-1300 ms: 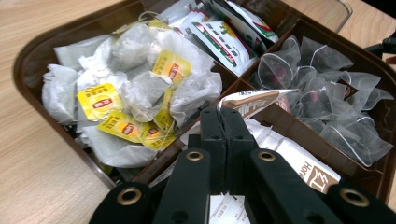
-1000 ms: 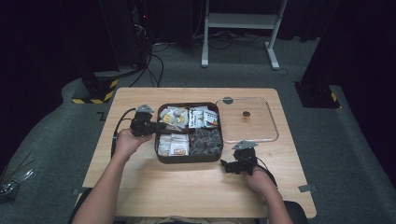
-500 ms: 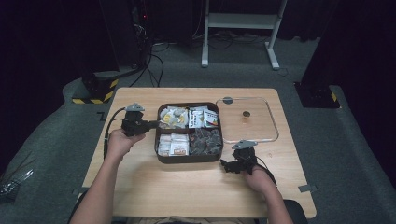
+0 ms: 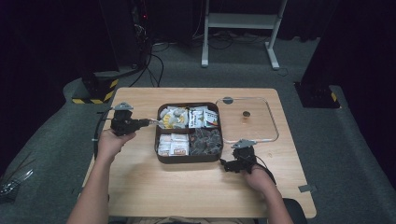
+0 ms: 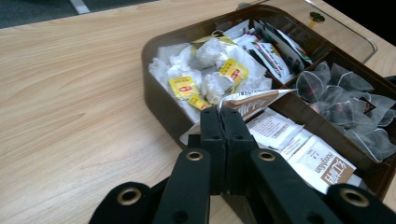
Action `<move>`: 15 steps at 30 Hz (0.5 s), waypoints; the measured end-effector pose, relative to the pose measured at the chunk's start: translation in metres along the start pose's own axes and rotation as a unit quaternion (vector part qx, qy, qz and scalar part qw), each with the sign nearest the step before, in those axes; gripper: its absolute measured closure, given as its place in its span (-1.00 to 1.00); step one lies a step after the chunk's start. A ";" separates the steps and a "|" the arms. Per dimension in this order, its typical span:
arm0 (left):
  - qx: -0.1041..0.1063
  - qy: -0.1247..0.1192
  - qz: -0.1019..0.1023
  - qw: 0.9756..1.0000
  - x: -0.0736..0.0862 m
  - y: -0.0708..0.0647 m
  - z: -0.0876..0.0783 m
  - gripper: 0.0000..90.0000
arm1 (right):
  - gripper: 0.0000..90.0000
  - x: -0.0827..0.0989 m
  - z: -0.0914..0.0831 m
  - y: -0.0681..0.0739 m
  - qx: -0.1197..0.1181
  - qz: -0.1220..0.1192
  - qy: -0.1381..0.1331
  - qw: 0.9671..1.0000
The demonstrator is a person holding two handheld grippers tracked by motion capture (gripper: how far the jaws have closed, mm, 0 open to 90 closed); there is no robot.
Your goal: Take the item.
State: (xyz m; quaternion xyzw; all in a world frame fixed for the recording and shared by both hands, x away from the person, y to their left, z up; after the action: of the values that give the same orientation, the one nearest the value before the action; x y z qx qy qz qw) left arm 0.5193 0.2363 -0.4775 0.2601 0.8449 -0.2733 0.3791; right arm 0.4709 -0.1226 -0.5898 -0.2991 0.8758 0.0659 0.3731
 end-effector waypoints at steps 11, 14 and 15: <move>-0.015 -0.007 -0.022 1.000 0.007 0.016 -0.019 0.98 | -0.83 0.000 0.000 0.000 0.000 0.000 0.000 1.000; -0.020 -0.009 -0.030 0.999 0.011 0.021 -0.023 0.98 | -0.83 0.000 0.000 0.000 0.000 0.000 0.000 1.000; -0.021 -0.011 -0.032 0.999 0.012 0.024 -0.024 0.98 | -0.83 0.000 0.000 0.000 0.000 0.000 0.000 1.000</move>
State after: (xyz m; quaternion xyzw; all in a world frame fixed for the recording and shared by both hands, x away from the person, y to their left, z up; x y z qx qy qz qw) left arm 0.5157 0.2720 -0.4793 0.2219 0.8543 -0.2705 0.3844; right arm 0.4709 -0.1226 -0.5898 -0.2990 0.8758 0.0658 0.3731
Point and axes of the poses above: each handheld gripper's, and its own axes: z roughly forward along the jaws, x roughly out of its underside, y roughly to its left, the point moved 9 cm from there along z, roughly forward along the jaws, and after that the axes turned 8 degrees about x, right-handed, at the moved point
